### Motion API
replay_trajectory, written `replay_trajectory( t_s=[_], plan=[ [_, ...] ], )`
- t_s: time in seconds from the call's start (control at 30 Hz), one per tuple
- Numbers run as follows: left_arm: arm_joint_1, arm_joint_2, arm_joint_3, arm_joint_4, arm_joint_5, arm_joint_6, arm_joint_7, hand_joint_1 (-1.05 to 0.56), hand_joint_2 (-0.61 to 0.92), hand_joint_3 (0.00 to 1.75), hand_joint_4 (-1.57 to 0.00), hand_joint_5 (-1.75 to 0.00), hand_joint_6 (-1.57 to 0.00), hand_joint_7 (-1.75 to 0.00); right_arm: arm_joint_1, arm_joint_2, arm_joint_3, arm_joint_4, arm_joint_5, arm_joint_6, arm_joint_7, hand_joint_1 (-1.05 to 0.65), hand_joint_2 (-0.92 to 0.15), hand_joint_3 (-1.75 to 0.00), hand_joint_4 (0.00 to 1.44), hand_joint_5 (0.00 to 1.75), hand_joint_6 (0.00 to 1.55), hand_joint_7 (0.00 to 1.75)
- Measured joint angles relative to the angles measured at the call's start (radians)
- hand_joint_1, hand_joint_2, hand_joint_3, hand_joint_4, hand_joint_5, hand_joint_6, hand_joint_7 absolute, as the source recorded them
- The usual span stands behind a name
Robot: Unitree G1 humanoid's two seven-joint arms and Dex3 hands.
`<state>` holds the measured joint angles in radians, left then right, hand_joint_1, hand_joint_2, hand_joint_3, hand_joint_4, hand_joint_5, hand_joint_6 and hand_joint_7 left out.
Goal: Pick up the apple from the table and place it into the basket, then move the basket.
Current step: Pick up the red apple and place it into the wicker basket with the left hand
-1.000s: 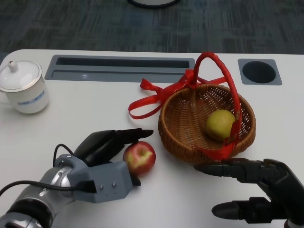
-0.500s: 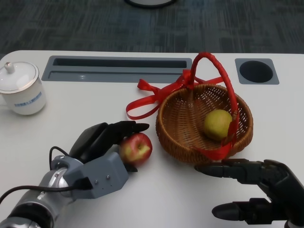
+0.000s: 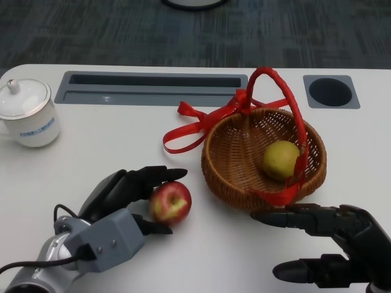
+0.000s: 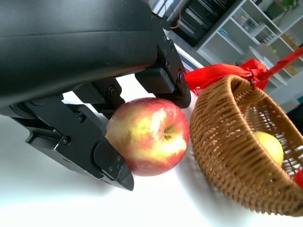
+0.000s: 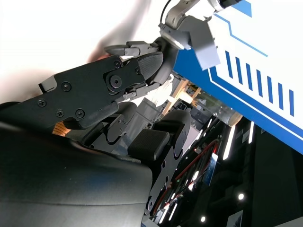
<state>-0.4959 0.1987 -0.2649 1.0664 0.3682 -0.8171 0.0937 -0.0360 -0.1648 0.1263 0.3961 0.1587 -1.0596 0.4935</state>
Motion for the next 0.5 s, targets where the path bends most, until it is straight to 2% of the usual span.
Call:
replay_trajectory(
  t_s=[0.2, 0.5],
  plan=[
    [0.087, 0.028, 0.050, -0.191, -0.065, -0.018, -0.053, -0.07, 0.76, 0.00, -1.27, -0.02, -1.16, -0.02, -0.007, 0.000, 0.001, 0.013, 0.002, -0.001, 0.000, -0.34, -0.79, 0.00, 0.83, 0.00, 0.78, 0.00],
    [0.197, 0.059, 0.126, -0.554, -0.187, 0.055, -0.168, -0.05, 0.75, 0.00, -1.30, -0.03, -1.18, -0.02, -0.014, 0.000, 0.002, 0.021, 0.003, -0.003, 0.001, -0.34, -0.78, 0.00, 0.83, 0.00, 0.78, 0.00]
  ],
)
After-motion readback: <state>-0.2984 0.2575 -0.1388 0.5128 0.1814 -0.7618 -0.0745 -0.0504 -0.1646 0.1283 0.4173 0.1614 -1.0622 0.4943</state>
